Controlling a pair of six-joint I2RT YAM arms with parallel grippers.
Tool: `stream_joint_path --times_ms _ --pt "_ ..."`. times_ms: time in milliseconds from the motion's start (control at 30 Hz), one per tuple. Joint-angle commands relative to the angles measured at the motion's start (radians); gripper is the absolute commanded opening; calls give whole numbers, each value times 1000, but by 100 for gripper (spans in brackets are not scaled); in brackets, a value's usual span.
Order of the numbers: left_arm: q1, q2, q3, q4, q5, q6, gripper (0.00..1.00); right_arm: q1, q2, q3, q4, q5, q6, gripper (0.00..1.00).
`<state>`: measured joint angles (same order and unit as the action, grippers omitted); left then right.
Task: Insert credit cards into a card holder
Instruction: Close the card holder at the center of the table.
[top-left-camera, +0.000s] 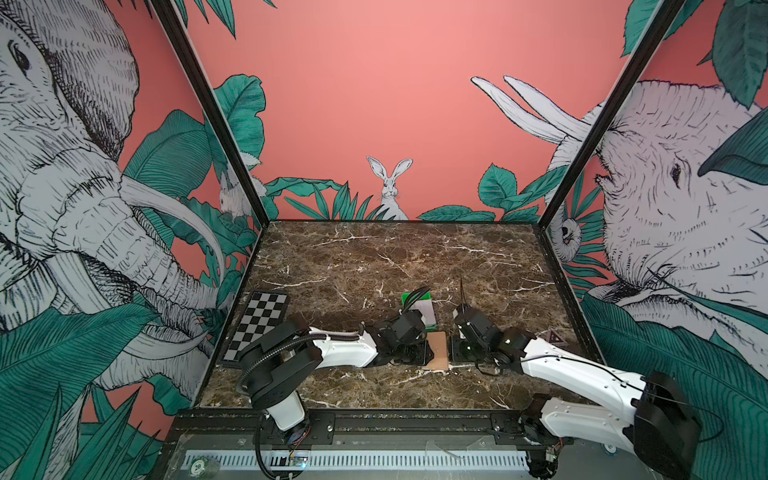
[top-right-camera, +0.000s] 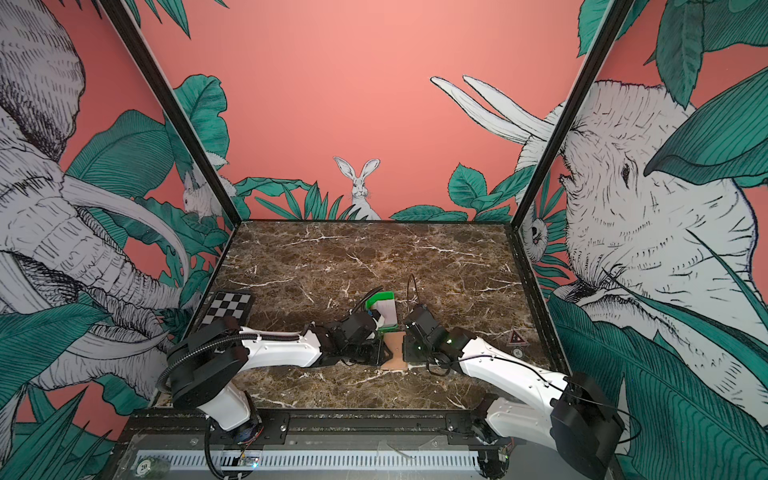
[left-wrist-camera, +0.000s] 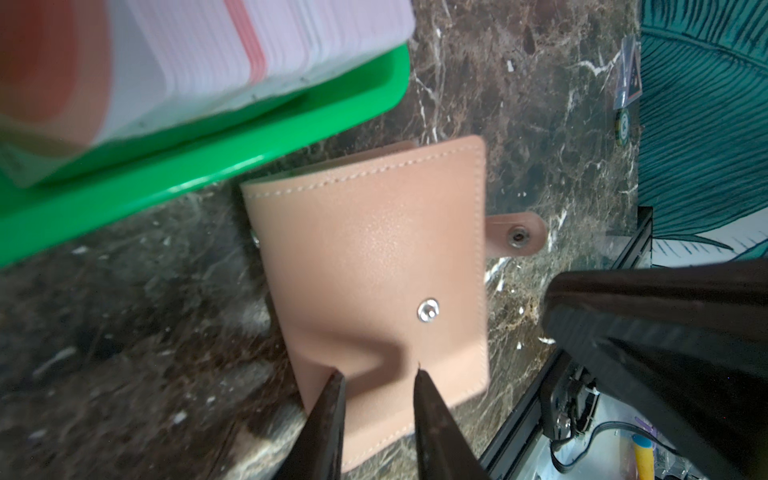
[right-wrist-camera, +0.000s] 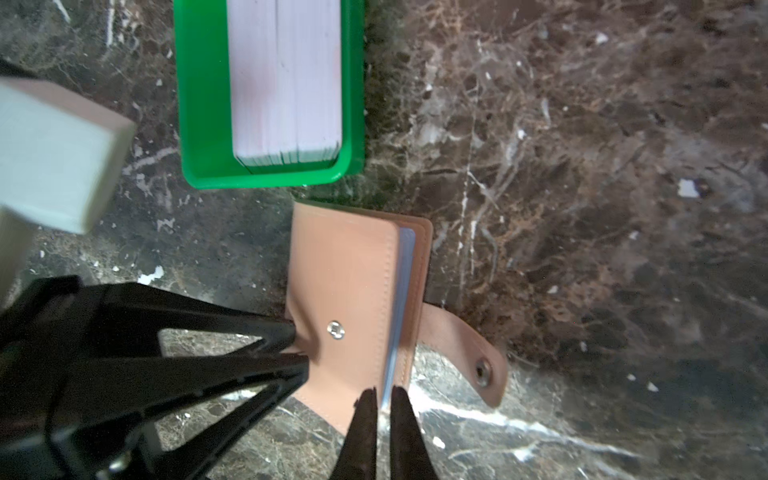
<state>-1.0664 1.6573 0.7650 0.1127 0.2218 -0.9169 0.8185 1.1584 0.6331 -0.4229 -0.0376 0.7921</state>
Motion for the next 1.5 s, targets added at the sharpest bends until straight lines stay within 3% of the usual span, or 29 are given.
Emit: stream_joint_path --times_ms 0,333,767,1167,1467 --pt "-6 28 -1 -15 -9 -21 30 4 45 27 44 -13 -21 10" --pt "-6 11 -1 -34 -2 -20 29 1 238 65 37 15 -12 10" --pt "55 -31 10 -27 40 28 29 2 323 84 72 -30 -47 10" --pt "63 43 10 -5 72 57 23 1 219 58 22 -19 -25 10" --pt "60 48 -31 8 50 53 22 1 34 49 -67 -17 -14 15"
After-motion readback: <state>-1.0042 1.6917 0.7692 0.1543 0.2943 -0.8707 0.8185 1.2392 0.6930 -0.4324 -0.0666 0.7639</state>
